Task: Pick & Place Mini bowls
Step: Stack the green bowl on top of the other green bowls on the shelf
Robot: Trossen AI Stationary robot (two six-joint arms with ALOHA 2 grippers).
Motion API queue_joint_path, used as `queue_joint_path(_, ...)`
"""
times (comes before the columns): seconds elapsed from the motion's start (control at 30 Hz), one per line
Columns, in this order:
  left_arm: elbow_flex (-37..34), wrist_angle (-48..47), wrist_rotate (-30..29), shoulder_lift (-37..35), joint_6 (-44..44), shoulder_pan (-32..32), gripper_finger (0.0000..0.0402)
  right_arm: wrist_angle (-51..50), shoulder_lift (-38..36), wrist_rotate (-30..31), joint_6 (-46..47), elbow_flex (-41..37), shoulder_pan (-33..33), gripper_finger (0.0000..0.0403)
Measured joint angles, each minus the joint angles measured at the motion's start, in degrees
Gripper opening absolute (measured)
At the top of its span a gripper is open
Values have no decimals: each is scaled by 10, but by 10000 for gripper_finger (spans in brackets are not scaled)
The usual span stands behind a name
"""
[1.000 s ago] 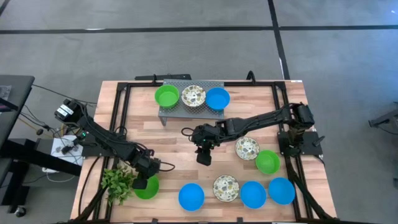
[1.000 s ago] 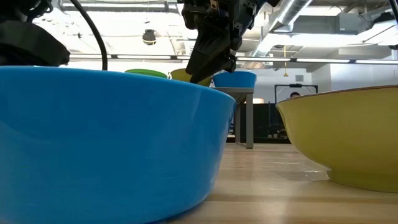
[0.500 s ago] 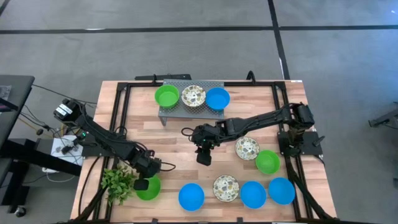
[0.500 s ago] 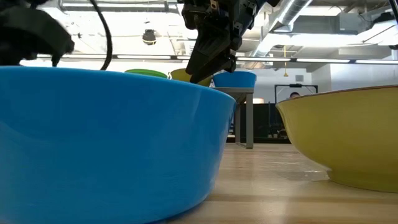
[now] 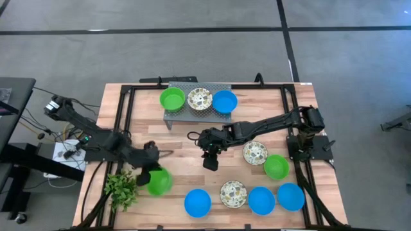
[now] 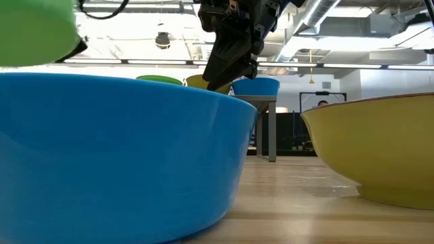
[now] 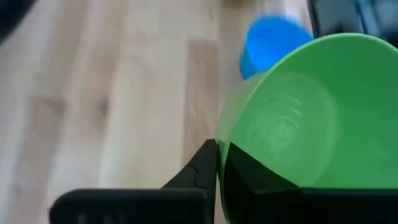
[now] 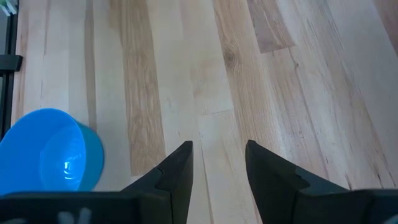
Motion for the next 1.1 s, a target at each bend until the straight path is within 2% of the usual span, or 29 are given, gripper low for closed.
queue_joint_path(0.3,0,0,-65,-89,1,68,12,0,0,0,0,0,0,133)
queue_joint_path(0.5,0,2,-75,-91,34,117,8,0,0,0,0,0,0,134)
queue_joint_path(0.67,0,5,-111,-92,58,148,12,0,0,0,0,0,0,133)
queue_joint_path(0.87,0,16,-141,-108,57,182,8,0,0,0,0,0,0,134)
queue_joint_path(1.1,0,23,-204,-141,48,223,7,1,0,0,0,0,0,133)
